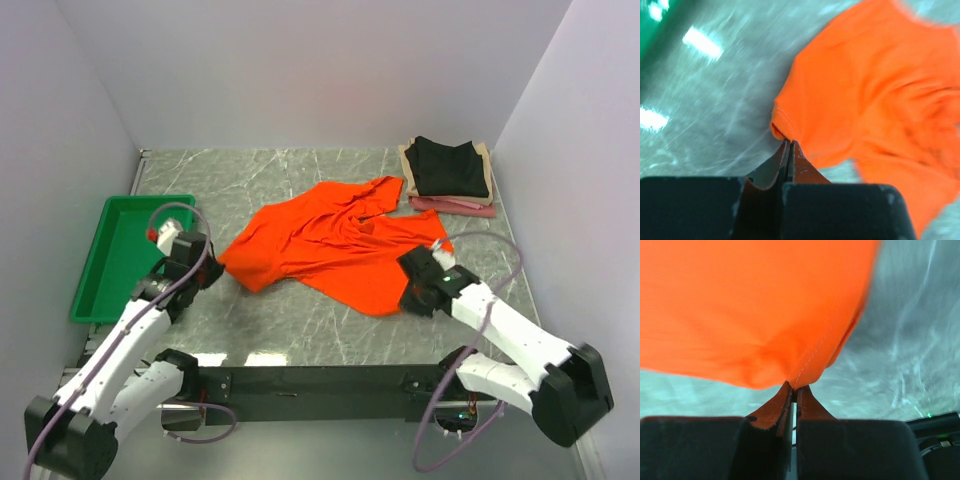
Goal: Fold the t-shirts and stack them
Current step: Flatten the tshirt out
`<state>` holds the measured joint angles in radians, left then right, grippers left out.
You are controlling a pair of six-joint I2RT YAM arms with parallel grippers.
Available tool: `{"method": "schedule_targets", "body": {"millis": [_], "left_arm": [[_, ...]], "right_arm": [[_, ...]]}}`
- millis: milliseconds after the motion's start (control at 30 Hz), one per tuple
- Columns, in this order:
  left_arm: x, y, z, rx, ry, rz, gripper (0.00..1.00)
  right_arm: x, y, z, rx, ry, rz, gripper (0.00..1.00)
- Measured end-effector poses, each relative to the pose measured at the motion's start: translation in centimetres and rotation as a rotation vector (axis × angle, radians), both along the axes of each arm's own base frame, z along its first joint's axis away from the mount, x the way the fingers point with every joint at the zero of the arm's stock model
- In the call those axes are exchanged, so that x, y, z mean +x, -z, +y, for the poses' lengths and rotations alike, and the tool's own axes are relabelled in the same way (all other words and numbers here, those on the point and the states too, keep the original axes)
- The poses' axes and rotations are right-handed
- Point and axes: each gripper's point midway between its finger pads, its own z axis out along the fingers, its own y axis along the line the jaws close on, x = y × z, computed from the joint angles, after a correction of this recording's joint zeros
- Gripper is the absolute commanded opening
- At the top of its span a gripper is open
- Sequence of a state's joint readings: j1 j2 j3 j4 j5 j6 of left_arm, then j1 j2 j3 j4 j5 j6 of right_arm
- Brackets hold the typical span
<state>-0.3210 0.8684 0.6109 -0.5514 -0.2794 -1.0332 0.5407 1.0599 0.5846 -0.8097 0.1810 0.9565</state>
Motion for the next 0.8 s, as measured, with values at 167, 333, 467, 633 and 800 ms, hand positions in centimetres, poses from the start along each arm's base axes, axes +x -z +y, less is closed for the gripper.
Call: {"method": "schedule_targets", "body": {"millis": [167, 333, 467, 633, 800], "left_arm": [[1.8, -10.3, 0.4, -0.021, -0.028, -0.251, 0.01], [0.8, -24.7, 2.0, -0.066, -0.066, -0.596, 0.01], [-2.3, -35.1, 3.5, -0.076, -0.07, -0.82, 0.01], [-7.5, -46.5, 4.5, -0.092, -0.013, -1.071, 0.01], [-14.5, -54.4, 5.4, -0.099, 0.064, -1.299, 0.01]], "right_arm": [[5.8, -11.1, 0.9, 0.066, 0.012, -0.354, 0.0], [7.5, -25.6, -0.3, 0.177, 0.065, -0.751, 0.0], [5.6, -34.5, -2.2, 0.259, 0.08, -0.987, 0.0], [1.0, -44.4, -4.3, 0.375, 0.041, -1.225, 0.0], [-3.5, -50.8, -5.6, 0.458, -0.032, -1.389, 0.0]]}}
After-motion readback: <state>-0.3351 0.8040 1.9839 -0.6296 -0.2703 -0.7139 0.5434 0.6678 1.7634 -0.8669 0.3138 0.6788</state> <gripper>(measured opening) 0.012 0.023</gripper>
